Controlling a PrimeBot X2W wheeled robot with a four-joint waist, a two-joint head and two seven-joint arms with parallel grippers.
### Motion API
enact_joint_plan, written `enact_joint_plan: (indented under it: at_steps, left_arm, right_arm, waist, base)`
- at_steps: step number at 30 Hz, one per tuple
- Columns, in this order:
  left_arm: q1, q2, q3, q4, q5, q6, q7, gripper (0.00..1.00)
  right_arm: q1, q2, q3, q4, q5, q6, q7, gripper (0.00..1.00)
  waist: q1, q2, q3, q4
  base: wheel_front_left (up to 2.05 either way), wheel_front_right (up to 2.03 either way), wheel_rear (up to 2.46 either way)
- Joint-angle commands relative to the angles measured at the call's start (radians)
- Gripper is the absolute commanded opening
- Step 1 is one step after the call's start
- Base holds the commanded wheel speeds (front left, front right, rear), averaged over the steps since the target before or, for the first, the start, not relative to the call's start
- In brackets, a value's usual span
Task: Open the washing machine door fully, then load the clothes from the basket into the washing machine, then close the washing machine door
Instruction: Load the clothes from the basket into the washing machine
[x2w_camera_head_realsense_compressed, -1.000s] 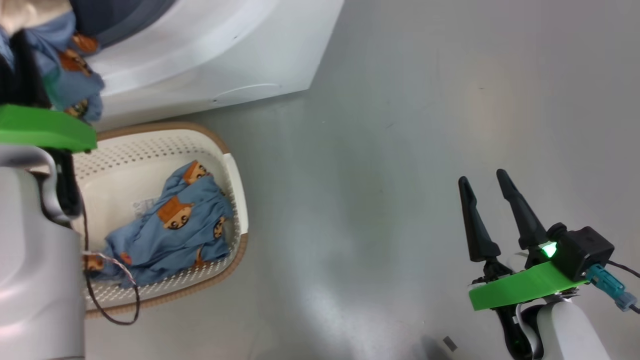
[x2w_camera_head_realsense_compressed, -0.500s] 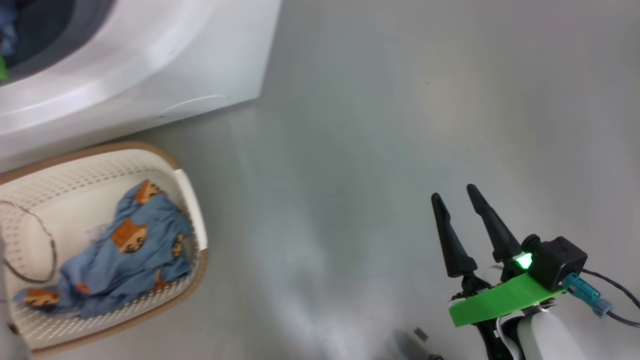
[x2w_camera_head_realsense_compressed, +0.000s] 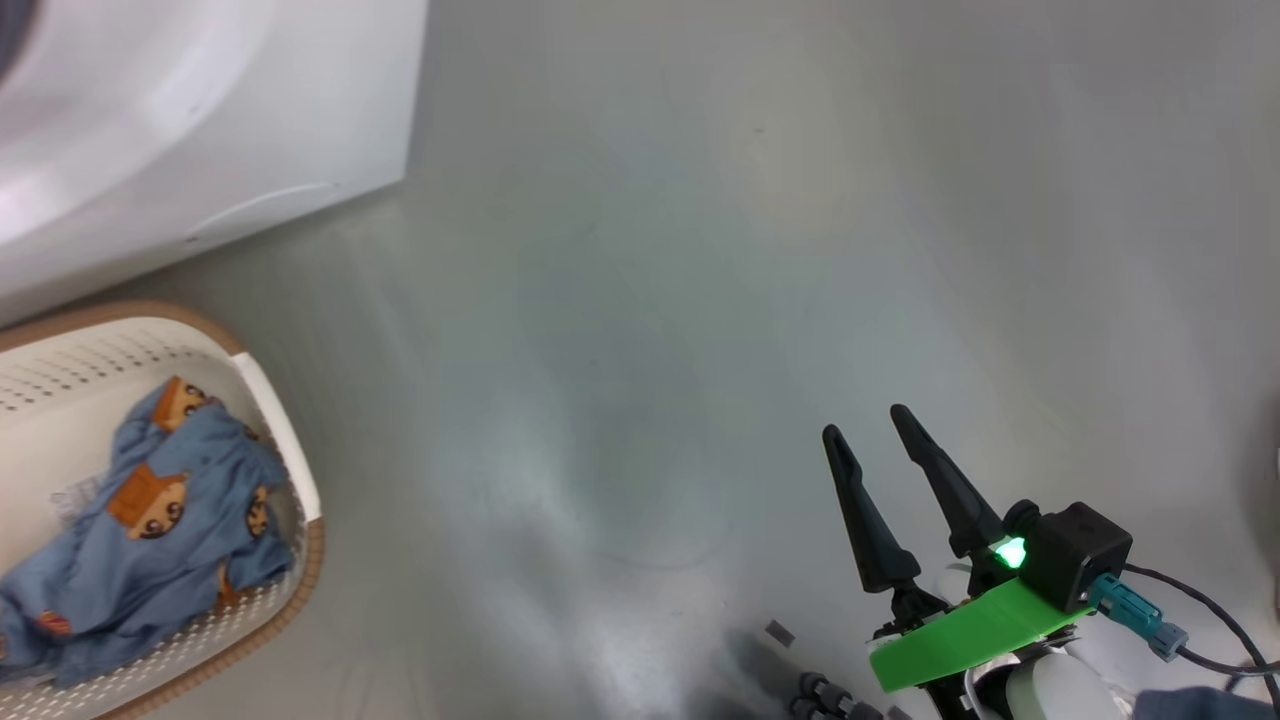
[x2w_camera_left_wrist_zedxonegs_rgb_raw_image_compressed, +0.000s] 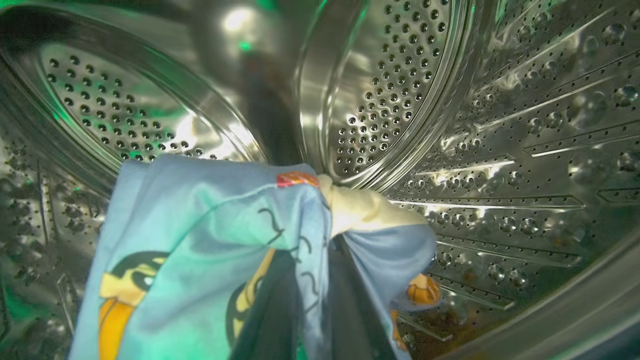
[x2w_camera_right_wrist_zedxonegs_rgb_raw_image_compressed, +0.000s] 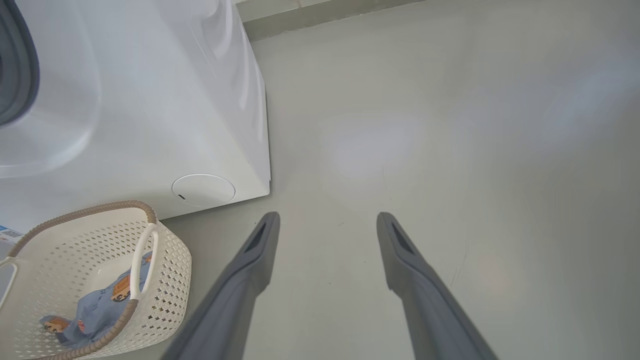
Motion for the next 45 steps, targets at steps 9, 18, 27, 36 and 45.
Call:
enact_joint_plan:
  at_steps: [9,18,27,36,45]
  left_arm:
    - [-0.139,0.106,0.004,0.027,0.001,-0.011,-0.058,0.00]
    - [-0.161,0.105,0.000,0.054,0.003,0.006,-0.065,0.00]
    - [-0.159,0.074,-0.031,0.221,0.004,0.014,-0.041,1.00]
    - [-0.122,0.004,-0.035,0.281,-0.020,0.049,-0.024,1.00]
    - [-0.047,-0.069,-0.018,0.296,-0.063,0.080,-0.046,1.00]
  right_arm:
    - [0.025,-0.010,0.036,-0.039,0.013,0.002,-0.008,1.00]
    - [0.026,-0.010,0.034,-0.042,0.014,0.002,-0.008,1.00]
    - [0.037,-0.010,0.018,-0.028,0.017,0.002,-0.008,1.00]
    - [0.039,-0.010,-0.010,-0.019,0.014,0.002,-0.008,1.00]
    - [0.032,-0.010,-0.039,-0.005,0.006,0.002,-0.008,1.00]
  waist:
    - [0.0000,0.0000,0.056,-0.035]
    - [0.0000,0.0000,0.073,-0.026]
    - [0.0000,0.0000,0.034,-0.005]
    - [0.0000,0.0000,-0.022,0.036]
    - [0.0000,0.0000,-0.100,0.095]
  base:
    - [0.00,0.00,0.00]
    - [0.00,0.00,0.00]
    - [0.00,0.00,0.00]
    - [0.00,0.00,0.00]
    - [0.00,0.00,0.00]
